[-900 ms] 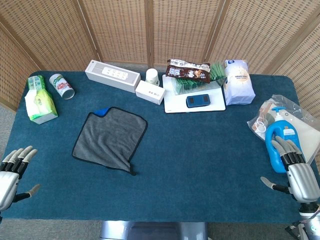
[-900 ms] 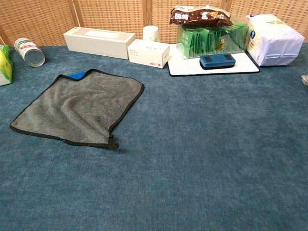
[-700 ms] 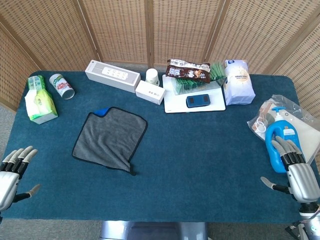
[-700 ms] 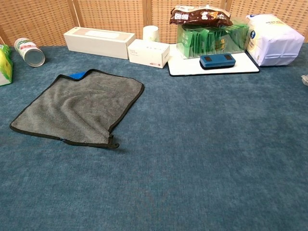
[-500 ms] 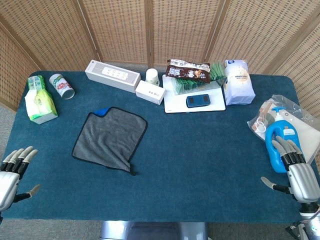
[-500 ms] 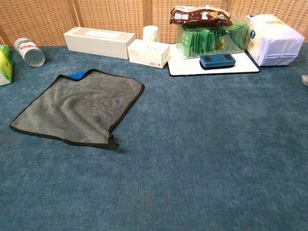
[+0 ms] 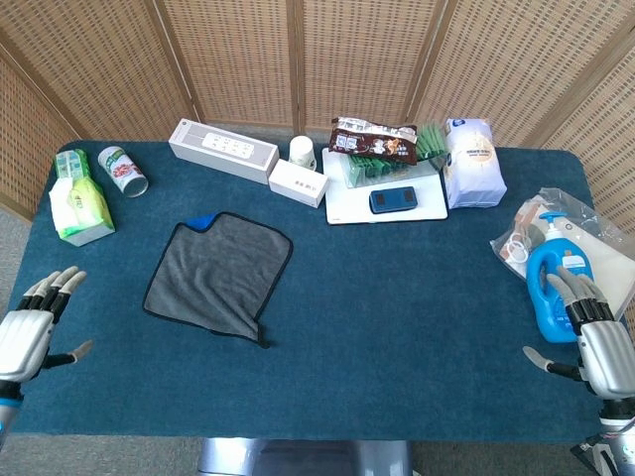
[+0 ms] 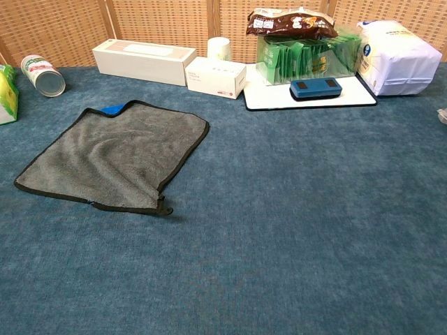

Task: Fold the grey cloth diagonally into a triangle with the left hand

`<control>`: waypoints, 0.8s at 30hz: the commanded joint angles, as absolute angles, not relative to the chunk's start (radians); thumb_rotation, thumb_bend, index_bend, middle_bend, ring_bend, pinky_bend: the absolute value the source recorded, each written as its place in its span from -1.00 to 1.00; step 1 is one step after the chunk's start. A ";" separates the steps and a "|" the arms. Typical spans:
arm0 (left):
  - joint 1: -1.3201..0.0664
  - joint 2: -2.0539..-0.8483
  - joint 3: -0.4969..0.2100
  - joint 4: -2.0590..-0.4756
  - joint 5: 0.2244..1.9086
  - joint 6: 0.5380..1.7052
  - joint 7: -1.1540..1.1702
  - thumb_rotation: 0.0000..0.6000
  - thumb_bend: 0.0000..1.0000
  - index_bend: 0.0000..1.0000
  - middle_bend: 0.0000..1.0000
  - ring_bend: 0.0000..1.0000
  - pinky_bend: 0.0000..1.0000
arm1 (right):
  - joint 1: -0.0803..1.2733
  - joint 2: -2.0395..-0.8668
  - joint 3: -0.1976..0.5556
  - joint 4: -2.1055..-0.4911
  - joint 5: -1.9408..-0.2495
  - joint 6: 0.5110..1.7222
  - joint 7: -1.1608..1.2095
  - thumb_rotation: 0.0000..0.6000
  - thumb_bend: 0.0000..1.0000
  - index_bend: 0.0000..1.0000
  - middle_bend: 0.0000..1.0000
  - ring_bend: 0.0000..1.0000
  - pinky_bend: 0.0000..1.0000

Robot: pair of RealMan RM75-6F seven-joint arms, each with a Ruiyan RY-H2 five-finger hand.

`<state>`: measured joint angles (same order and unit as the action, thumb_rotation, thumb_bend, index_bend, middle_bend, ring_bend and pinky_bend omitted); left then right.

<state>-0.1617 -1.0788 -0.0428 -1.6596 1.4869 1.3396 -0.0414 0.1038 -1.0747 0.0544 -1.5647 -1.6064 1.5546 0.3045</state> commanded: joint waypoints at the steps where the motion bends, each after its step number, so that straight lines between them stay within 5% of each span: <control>1: -0.235 -1.088 -0.101 -1.662 1.394 1.238 -0.036 1.00 -0.46 -0.85 -1.00 -1.00 -0.75 | 0.107 -1.076 0.059 -1.561 -1.596 1.547 0.307 1.00 -0.92 -1.00 -1.00 -1.00 -0.91; 8: -0.380 -1.125 -0.192 -1.634 1.218 1.052 0.048 1.00 -0.46 -0.82 -1.00 -1.00 -0.76 | 0.120 -1.082 0.069 -1.547 -1.561 1.507 0.316 1.00 -0.91 -1.00 -1.00 -1.00 -0.91; 14: -0.505 -1.180 -0.259 -1.576 1.064 0.952 0.169 1.00 -0.46 -0.78 -1.00 -1.00 -0.97 | 0.135 -1.089 0.081 -1.530 -1.523 1.465 0.326 1.00 -0.92 -1.00 -1.00 -1.00 -0.90; 24: -0.727 -1.325 -0.289 -1.364 0.758 0.803 0.402 1.00 -0.46 -0.73 -1.00 -1.00 -1.00 | 0.141 -1.088 0.093 -1.516 -1.481 1.429 0.350 1.00 -0.92 -1.00 -1.00 -1.00 -0.91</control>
